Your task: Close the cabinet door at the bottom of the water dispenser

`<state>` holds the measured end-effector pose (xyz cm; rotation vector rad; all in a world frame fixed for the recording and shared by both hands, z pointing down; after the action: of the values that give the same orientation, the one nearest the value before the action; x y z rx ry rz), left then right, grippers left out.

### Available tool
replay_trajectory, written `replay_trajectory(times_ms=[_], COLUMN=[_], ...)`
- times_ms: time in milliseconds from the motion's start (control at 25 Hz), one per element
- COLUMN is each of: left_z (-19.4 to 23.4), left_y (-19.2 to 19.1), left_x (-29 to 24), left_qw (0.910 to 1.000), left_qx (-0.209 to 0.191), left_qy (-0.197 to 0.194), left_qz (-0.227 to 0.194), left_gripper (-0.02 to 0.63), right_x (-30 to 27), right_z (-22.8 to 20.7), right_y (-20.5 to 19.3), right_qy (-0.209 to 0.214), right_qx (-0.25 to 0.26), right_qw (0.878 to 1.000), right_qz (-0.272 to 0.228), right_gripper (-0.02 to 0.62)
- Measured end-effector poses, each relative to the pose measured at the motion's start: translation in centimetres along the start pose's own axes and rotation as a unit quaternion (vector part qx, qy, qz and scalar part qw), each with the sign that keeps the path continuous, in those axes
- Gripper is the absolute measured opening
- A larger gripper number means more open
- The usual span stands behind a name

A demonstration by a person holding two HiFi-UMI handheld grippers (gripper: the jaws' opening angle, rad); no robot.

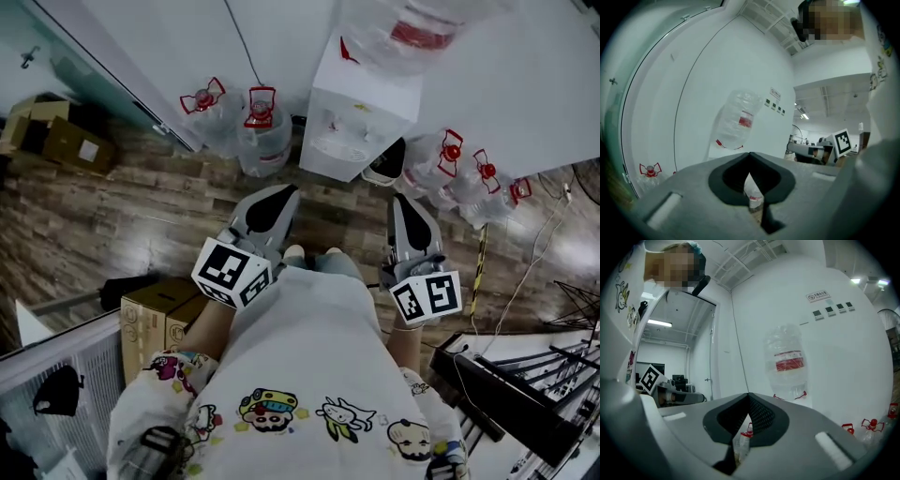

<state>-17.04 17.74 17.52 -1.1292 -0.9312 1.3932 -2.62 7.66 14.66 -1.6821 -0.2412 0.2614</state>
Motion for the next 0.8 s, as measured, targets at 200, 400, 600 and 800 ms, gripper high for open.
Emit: replay_trajectory(times_ms=[200, 400, 600, 800], left_z=[0.7, 1.3, 1.5, 1.5], left_y=[-0.7, -0.7, -0.4, -0.5], left_x=[-0.3, -0.6, -0.9, -0.9], left_qw=[0.9998, 0.9996, 0.9996, 0.9996], left_qx=[0.005, 0.001, -0.008, -0.006], left_qy=[0.015, 0.023, 0.022, 0.019], left_qz=[0.011, 0.017, 0.017, 0.018], left_gripper=[0.000, 0.000, 0.000, 0.000], right_x=[-0.2, -1.0, -1.6, -1.6], right_z=[-0.8, -0.9, -0.7, -0.6], right_y=[-0.7, -1.0, -1.1, -1.5], right_qy=[0.000, 0.008, 0.017, 0.016], right_qx=[-0.011, -0.011, -0.010, -0.008], right_qw=[1.000, 1.000, 1.000, 0.999], right_qz=[0.013, 0.019, 0.023, 0.031], right_gripper=[0.006, 0.006, 0.008, 0.006])
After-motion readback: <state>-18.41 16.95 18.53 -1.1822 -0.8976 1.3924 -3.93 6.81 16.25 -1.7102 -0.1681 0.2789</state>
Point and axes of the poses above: the fingertips, and each gripper's own axes: x backward along the fingers, z to its left, y out of its top, the point moved 2 cm from there along x, backward along the fingers, and after that the axes turned 7 degrees about y, right-handed, at the moved point
